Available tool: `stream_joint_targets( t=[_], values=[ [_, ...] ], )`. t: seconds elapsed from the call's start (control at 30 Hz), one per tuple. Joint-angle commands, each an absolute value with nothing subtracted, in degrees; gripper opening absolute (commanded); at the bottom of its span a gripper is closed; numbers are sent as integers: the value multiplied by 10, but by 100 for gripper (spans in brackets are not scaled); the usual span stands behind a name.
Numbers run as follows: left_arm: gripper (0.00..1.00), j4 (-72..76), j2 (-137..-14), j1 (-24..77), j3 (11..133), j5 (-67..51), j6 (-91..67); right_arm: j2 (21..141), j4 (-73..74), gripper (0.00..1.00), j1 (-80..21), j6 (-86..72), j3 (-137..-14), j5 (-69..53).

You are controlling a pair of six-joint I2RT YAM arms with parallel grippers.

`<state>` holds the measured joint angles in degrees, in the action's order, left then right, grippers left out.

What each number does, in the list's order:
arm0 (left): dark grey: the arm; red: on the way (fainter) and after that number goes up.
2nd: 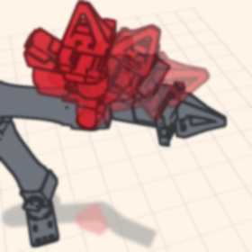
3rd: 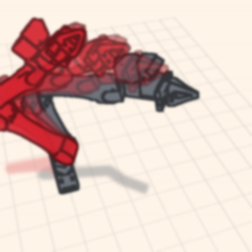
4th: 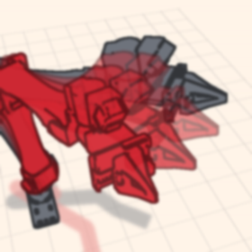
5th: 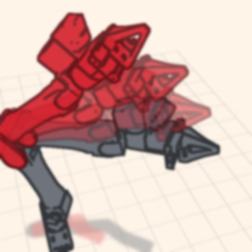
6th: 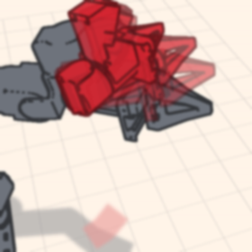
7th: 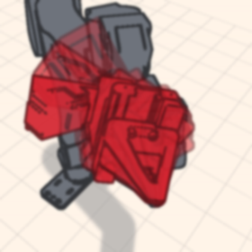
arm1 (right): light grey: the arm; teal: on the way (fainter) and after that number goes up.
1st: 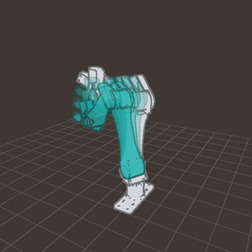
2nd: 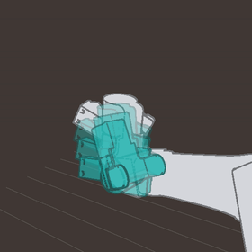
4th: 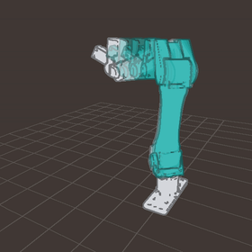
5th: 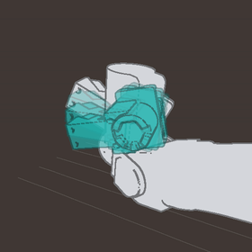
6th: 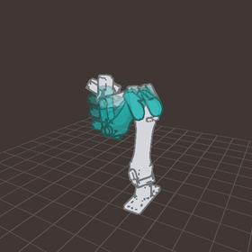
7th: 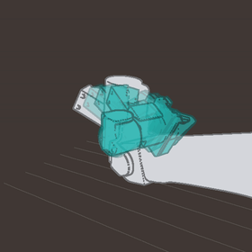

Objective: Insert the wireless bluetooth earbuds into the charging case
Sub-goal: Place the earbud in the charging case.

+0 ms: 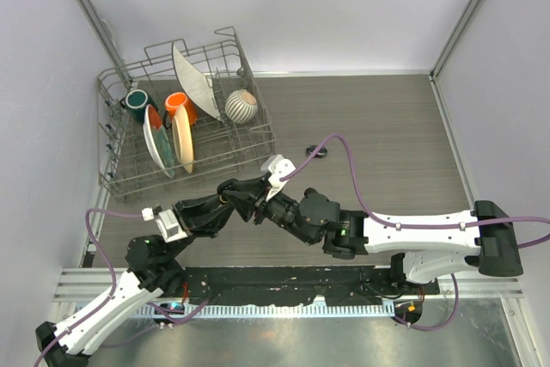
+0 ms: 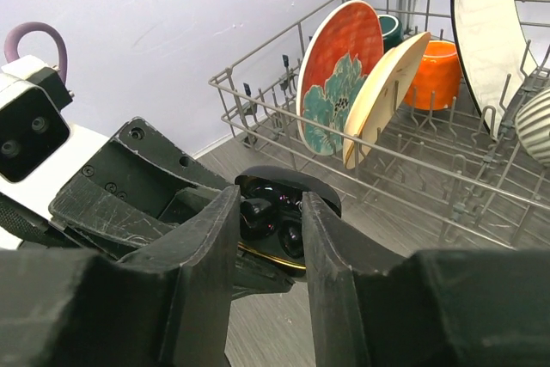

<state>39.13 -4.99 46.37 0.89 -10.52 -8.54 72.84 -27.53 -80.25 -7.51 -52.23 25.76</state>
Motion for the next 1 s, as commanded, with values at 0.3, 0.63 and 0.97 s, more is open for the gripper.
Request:
stream_joint_targets(
  t=[0.3, 0.63, 0.97],
  values=[
    [0, 501, -45, 466, -3, -135, -86, 722, -228, 46, -792, -68, -539, 305],
    [0, 501, -50, 466, -4, -132, -91, 709, -240, 56, -792, -76, -540, 287],
    [0, 500, -67, 466, -2, -129, -95, 676, -282, 62, -791, -82, -530, 265]
  ],
)
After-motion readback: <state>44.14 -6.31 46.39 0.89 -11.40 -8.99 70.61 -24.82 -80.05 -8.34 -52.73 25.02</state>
